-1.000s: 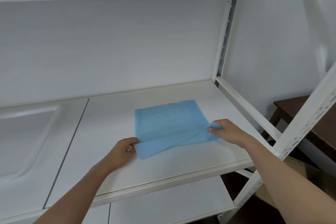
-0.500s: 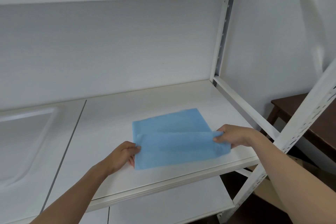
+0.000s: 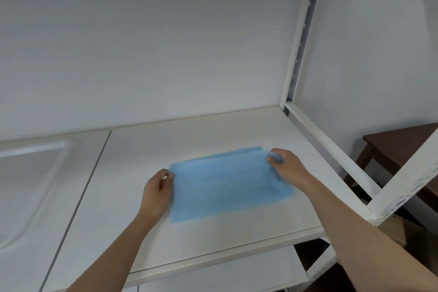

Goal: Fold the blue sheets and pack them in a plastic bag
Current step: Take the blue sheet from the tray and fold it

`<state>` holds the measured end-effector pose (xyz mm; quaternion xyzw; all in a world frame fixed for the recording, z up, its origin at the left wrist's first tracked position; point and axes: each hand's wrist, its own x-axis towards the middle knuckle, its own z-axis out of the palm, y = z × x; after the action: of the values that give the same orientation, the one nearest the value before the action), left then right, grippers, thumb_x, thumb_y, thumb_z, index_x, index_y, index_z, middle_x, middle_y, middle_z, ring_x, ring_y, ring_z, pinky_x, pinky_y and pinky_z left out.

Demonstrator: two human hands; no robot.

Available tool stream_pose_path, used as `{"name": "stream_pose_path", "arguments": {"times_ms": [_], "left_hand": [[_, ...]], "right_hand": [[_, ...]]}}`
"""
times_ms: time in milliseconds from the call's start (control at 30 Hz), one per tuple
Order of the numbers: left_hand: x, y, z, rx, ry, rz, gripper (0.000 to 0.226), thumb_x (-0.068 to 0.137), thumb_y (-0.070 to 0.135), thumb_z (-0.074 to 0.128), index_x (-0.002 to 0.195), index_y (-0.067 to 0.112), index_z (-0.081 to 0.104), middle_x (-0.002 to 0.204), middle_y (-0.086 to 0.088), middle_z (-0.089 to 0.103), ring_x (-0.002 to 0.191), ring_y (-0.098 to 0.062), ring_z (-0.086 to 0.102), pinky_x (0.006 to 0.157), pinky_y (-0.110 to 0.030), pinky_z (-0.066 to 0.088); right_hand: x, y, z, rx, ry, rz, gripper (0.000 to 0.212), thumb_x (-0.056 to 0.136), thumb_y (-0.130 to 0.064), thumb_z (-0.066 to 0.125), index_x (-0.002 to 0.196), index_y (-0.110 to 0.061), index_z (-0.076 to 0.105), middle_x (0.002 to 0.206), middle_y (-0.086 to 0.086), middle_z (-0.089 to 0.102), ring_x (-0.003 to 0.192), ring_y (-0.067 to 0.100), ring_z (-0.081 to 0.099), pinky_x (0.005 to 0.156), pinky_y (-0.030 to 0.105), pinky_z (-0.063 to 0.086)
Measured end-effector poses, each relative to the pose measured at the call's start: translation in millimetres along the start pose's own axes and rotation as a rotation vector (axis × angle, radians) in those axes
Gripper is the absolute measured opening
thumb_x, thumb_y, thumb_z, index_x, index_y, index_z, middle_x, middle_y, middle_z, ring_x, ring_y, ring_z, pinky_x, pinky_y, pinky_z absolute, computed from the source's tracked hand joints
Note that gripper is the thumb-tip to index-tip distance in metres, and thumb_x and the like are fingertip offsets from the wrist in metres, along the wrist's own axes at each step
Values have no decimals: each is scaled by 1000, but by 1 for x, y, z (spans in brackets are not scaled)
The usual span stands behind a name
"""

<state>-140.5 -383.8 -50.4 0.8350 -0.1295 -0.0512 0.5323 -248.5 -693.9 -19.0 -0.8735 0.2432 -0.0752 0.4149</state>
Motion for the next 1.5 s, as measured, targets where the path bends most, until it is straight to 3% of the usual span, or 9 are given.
{"name": "stream_pose_path", "arguments": {"times_ms": [133,367,500,600,667,800,1000,1167,1500], "left_hand": [[12,-11,10,60,41,-115,25,99,20,43,83,9,59,59,-3,52,50,-16,38,49,-26,31],[12,-14,14,128,24,-119,18,94,18,46,82,10,57,54,-3,48,49,-18,36,50,-26,29],[8,-12,14,186,33,-27,16,88,5,49,80,17,56,54,0,43,50,-16,36,50,-27,30],[8,-12,14,132,63,10,16,91,8,47,83,18,57,59,-5,48,51,-16,38,51,-26,31],[13,-11,15,90,102,12,16,92,9,46,85,18,58,63,-7,51,52,-18,41,52,-27,34],[31,-6,16,16,174,-63,11,90,8,51,95,15,57,67,-3,55,58,-19,48,52,-25,38],[36,-19,13,59,8,-157,45,86,4,55,128,15,42,85,-7,60,74,-19,56,66,-29,45],[39,-26,15,42,34,-131,45,87,4,55,127,21,42,90,-14,61,71,-18,54,65,-28,45],[47,-28,21,76,116,-175,36,85,11,61,118,21,51,94,-4,59,79,-22,59,65,-31,49]], "right_hand": [[9,9,8,12,-66,153,40,92,-31,59,128,-15,52,127,1,56,115,24,55,95,34,43],[-2,26,13,179,-22,160,42,85,-13,59,114,-30,34,97,11,63,85,27,61,69,34,46],[-7,32,21,113,56,9,21,85,-5,56,93,-25,58,88,-3,61,66,0,53,58,14,39],[-7,33,25,87,140,-96,26,85,2,56,94,-17,70,90,-13,62,68,-16,51,65,1,37],[-2,30,26,91,168,-149,29,84,1,57,103,-16,69,97,-13,61,82,-14,53,74,-1,35],[14,23,29,25,104,-166,44,83,0,55,124,-17,60,116,-8,53,102,7,52,84,4,35],[25,37,42,-141,14,-62,61,80,-10,51,136,-32,47,135,-19,42,117,7,47,97,32,41],[28,37,42,-87,30,-32,59,82,-9,48,134,-37,48,136,-21,42,122,6,44,102,33,37],[25,37,48,-219,98,-51,52,85,-17,51,136,-25,47,137,-17,41,111,9,51,92,29,40]]}}
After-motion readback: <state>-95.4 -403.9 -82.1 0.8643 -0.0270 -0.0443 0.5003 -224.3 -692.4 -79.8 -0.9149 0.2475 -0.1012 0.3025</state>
